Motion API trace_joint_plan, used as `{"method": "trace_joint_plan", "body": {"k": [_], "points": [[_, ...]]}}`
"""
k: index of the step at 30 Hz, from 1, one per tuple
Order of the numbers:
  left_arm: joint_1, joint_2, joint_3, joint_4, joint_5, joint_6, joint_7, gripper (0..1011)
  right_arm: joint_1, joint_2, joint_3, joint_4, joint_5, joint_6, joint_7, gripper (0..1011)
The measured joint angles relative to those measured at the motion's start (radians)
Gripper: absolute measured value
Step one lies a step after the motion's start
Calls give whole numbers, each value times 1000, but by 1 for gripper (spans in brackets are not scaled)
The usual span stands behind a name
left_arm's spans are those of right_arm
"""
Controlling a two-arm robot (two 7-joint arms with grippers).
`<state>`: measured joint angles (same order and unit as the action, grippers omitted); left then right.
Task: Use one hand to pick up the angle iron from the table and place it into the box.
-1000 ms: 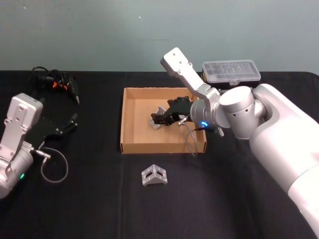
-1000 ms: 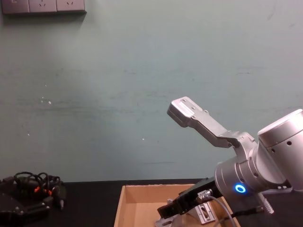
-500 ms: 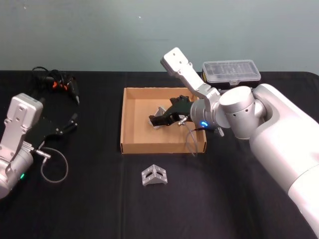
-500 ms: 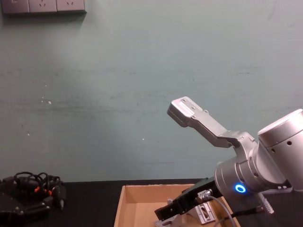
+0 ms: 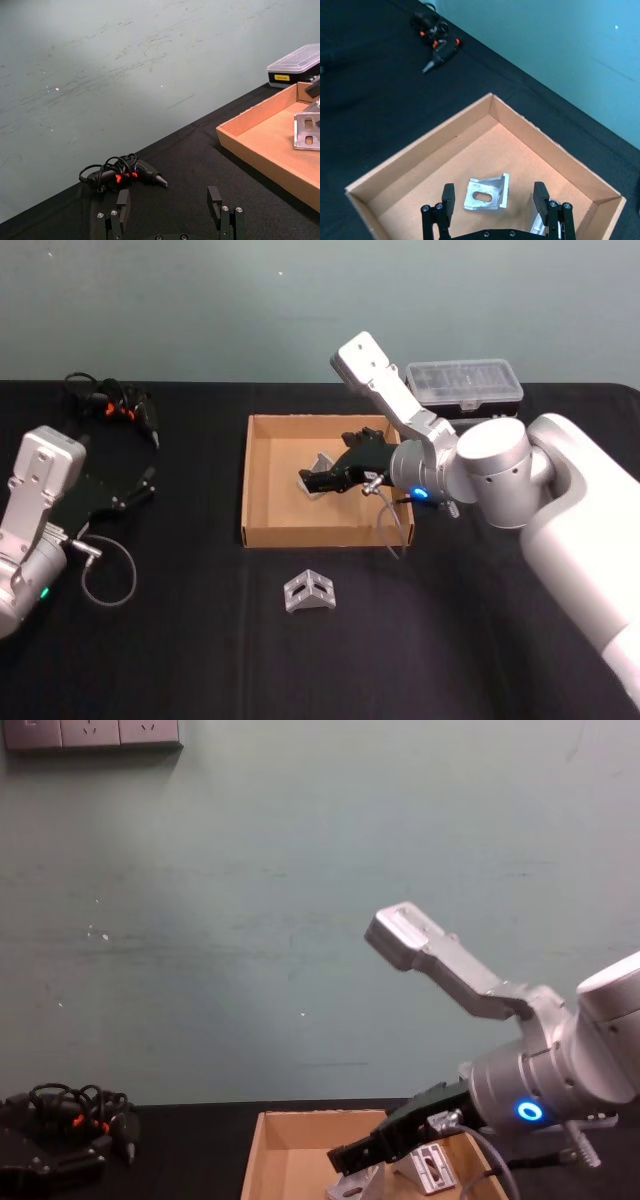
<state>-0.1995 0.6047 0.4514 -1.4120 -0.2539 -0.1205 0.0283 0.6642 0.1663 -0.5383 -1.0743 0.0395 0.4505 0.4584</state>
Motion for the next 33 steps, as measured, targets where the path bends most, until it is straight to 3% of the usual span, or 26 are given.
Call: {"method": "trace_joint_plan", "body": {"k": [8, 18, 26, 33], "points": [[0, 0, 0, 0, 0, 0, 0, 1011, -79, 64, 35, -159, 36, 24, 29, 1003], [0, 0, 0, 0, 0, 0, 0, 1011, -211, 190, 86, -366, 136, 16, 107, 1003], [0, 0, 0, 0, 0, 0, 0, 1011, -294, 277, 89, -490, 190, -6, 175, 1003], [0, 0, 0, 0, 0, 0, 0, 1011, -317, 328, 52, -537, 206, -32, 232, 1002]]}}
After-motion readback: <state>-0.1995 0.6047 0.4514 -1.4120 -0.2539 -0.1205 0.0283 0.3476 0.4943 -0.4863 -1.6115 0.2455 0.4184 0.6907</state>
